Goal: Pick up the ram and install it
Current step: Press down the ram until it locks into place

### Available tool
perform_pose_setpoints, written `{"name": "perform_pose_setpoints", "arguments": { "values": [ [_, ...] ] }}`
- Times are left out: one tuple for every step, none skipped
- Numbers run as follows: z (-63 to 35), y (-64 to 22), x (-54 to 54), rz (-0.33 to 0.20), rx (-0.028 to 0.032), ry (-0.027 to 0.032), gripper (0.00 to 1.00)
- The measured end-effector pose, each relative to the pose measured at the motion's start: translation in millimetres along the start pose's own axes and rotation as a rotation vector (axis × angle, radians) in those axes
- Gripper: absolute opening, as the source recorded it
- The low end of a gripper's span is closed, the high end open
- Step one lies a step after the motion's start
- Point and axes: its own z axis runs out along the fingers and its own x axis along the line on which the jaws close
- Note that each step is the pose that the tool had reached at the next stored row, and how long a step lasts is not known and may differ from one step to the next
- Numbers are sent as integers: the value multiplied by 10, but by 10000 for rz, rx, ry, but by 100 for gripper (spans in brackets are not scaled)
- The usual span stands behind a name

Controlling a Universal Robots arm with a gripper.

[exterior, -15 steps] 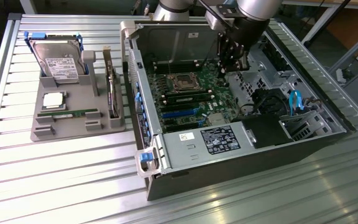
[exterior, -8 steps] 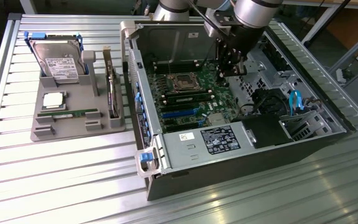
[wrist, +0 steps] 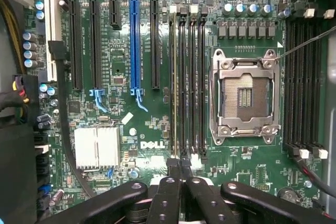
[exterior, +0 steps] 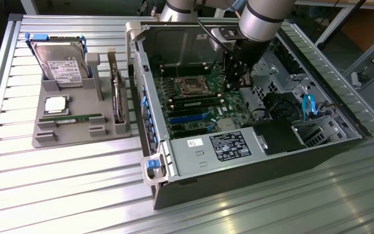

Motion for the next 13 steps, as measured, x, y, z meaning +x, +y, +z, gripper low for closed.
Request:
{"name": "perform_pose_setpoints", "arguments": {
  "values": [
    [13, 0, 0, 0, 13, 0, 9],
    [39, 0, 1, -1, 42, -1, 9],
    [68, 0, 2, -2, 74, -1, 9],
    [89, 0, 2, -2, 101, -1, 9],
    [99, 0, 2, -3, 112, -2, 9],
    [99, 0, 2, -3, 113, -3, 9],
    [100, 6, 3, 0, 114, -3, 9],
    [101, 16, 3, -2, 121, -3, 9],
    [101, 28, 3, -3, 130, -4, 9],
    [102, 34, 3, -3, 134, -4, 9],
    [101, 36, 3, -3, 135, -3, 9],
    [102, 36, 3, -4, 136, -4, 9],
    [102, 36, 3, -3, 136, -4, 9]
  ]
}}
